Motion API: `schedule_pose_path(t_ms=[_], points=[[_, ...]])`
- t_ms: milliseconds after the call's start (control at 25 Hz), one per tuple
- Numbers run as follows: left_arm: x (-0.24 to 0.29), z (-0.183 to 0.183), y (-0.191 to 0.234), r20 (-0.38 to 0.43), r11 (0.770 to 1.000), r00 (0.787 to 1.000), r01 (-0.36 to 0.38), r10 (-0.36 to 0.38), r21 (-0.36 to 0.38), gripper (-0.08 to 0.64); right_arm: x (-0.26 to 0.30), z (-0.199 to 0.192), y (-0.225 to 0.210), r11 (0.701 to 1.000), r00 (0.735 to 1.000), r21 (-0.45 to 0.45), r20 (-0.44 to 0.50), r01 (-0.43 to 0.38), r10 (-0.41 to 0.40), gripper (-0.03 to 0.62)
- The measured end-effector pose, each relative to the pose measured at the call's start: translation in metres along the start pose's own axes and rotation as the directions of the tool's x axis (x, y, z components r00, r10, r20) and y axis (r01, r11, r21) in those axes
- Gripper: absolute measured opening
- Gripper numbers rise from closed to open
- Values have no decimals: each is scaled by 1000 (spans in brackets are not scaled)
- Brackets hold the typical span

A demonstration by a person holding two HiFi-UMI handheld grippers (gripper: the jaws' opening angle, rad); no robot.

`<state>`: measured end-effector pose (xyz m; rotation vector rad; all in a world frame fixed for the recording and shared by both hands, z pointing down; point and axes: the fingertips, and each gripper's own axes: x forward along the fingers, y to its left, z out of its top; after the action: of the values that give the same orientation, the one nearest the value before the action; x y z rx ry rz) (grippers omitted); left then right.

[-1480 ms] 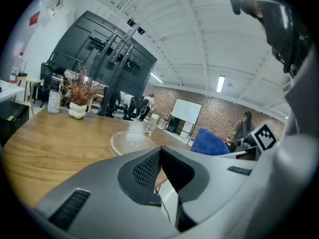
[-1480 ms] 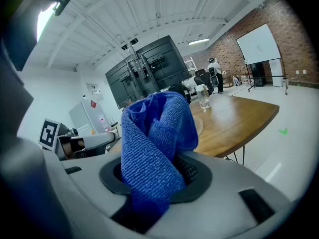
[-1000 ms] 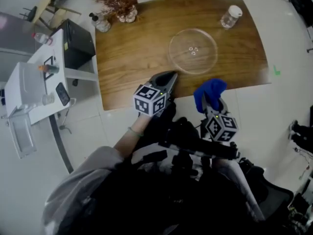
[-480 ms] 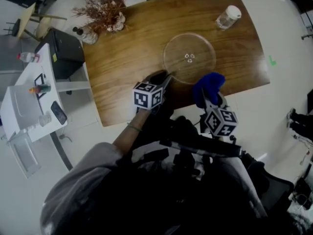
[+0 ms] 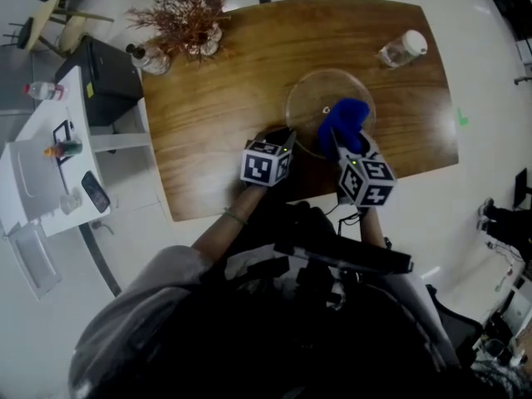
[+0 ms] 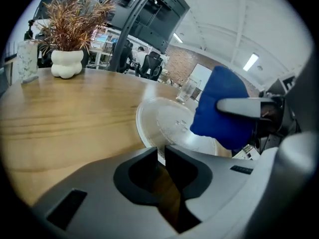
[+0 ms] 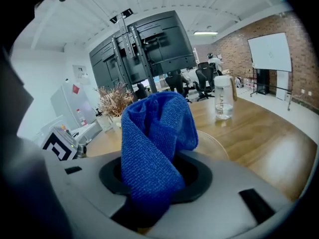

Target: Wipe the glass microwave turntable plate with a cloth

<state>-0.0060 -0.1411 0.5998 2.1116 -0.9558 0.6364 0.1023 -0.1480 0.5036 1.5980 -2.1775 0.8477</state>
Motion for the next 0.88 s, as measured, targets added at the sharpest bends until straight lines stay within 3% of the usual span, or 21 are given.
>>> schedule_pose_path(t_ms=[80,400,640,880], points=[[0,0,1,-11,1000,1000,-11,11,2,16,22,12,2,999,1000,-48,-7,-13,12,163],[0,3,-2,4,998,1000,-20,20,52,7,105,44,10,982,998,-185,-62,-36,25,163],[1,-2,-2,-13,997,999,-28,29,76,5,127,47,6,975,998,-218,-68,-29,15,163],[3,-4,-2,-15,999,1000,-17,18,47,5,116,47,-35,978,998,-208,-58,26,-39,164]])
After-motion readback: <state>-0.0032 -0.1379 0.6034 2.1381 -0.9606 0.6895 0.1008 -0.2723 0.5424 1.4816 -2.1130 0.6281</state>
